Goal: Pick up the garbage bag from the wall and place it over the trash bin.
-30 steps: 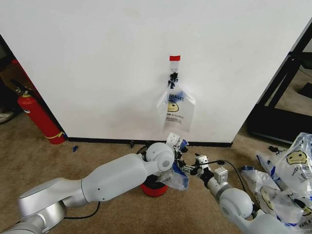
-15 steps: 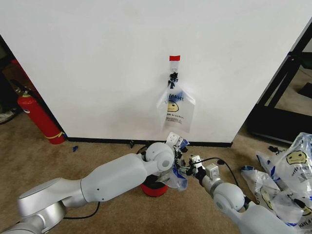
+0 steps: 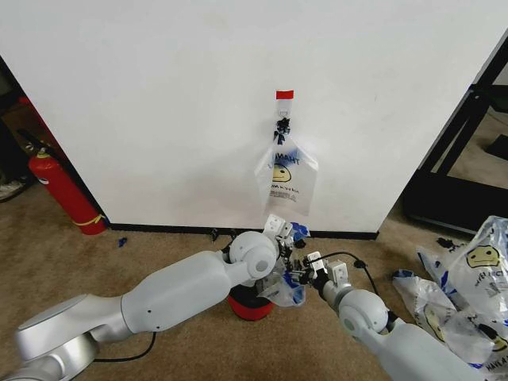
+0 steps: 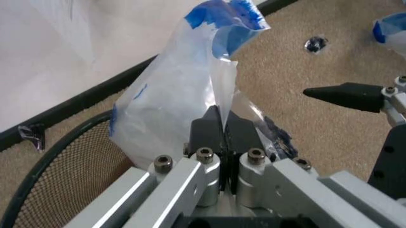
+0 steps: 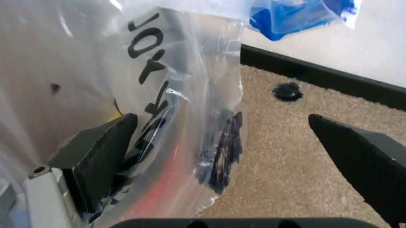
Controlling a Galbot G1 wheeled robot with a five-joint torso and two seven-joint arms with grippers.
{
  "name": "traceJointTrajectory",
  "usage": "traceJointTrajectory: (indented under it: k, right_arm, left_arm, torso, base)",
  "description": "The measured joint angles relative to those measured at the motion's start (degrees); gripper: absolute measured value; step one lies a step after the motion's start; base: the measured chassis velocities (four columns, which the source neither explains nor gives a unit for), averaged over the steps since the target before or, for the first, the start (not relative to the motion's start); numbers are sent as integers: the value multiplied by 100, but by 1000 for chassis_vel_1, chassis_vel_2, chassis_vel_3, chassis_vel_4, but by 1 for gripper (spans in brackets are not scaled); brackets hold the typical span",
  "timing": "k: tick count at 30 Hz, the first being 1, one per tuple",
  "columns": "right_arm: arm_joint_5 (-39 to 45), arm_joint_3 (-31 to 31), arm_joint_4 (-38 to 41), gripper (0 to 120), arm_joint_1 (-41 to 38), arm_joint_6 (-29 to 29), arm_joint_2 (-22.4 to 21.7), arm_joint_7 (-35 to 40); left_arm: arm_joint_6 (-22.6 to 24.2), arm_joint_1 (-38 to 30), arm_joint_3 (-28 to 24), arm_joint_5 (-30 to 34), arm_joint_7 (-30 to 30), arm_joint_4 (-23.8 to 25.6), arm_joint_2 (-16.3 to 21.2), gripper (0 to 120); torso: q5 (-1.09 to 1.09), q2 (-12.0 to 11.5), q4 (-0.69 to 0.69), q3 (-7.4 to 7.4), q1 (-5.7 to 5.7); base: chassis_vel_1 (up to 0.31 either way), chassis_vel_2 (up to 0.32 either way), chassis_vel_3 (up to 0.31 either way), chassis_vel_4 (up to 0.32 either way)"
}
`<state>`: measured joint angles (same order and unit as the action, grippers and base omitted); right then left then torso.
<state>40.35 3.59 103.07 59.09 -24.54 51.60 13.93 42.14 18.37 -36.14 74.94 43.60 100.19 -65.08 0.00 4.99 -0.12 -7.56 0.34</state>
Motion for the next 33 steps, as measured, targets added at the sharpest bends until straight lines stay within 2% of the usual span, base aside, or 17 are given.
traceJointTrajectory:
  k: [13,19,33]
  right_arm:
    - [109,-84,162,100,15,-71,9,170]
    - [155,13,243,100,-53,-110,-10,244]
    - [706,377,643,100,-670,-15,-455,221]
  left_arm:
    - [0,154,293,-28,-83,95,300,0]
    - [0,310,317,-87,-83,166,262,0]
    - [-2,470,412,-177,-109,171,258,0]
  torso:
    - [0,0,0,0,0]
    - [0,0,-1,0,0]
    - [0,0,-1,0,0]
  base:
    - [0,0,0,0]
    - [0,0,0,0]
    - [0,0,0,0]
